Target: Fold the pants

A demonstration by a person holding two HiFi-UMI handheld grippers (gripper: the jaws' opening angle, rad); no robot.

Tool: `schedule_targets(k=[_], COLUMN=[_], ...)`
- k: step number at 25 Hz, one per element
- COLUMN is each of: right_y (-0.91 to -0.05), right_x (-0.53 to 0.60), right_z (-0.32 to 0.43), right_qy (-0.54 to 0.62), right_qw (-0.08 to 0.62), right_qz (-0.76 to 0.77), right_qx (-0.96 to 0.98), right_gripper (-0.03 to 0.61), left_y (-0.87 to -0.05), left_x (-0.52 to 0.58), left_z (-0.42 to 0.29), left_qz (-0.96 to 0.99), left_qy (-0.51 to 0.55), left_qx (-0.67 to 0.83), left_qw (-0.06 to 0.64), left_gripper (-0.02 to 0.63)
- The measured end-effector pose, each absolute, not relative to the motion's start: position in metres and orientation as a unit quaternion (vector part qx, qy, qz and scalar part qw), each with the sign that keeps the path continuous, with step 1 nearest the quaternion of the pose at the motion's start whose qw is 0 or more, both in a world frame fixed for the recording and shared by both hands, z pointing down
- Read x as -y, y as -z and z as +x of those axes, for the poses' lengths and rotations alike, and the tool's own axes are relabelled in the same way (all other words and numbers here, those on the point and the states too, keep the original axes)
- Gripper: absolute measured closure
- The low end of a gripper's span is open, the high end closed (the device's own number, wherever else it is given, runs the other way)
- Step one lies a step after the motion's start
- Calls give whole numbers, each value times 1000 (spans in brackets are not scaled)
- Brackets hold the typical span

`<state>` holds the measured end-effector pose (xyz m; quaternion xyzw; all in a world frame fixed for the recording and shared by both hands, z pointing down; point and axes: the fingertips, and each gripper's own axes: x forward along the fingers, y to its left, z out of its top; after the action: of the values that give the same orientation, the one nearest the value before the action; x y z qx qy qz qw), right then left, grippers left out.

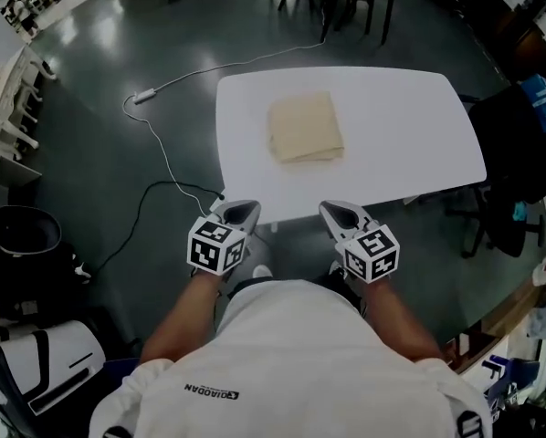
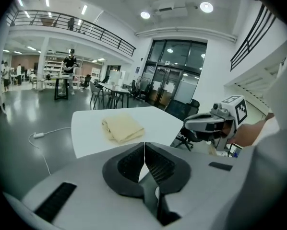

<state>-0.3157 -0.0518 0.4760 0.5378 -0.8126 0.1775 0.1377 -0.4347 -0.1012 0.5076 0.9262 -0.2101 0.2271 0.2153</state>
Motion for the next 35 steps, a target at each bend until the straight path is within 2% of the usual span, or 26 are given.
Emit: schedule_targets(k=[6,21,35], right_y=[-469,-483,-494], right_x=[42,25,44], right_z=[-329,-302,-314], right_qy=[-195,-243,-243], right_qw=[119,59,85], right_qz=[540,583,572], right_qx=[810,773,779], right_gripper=[560,560,560], left_y=[-491,-491,-495], left_x=[104,98,106], left_z=[-416,-412,-438], left_qz=[942,945,939], left_qy=[-225,-232,-217], left_qx=[174,151,188], left_qw=[179,172,189], left_gripper=[585,584,584])
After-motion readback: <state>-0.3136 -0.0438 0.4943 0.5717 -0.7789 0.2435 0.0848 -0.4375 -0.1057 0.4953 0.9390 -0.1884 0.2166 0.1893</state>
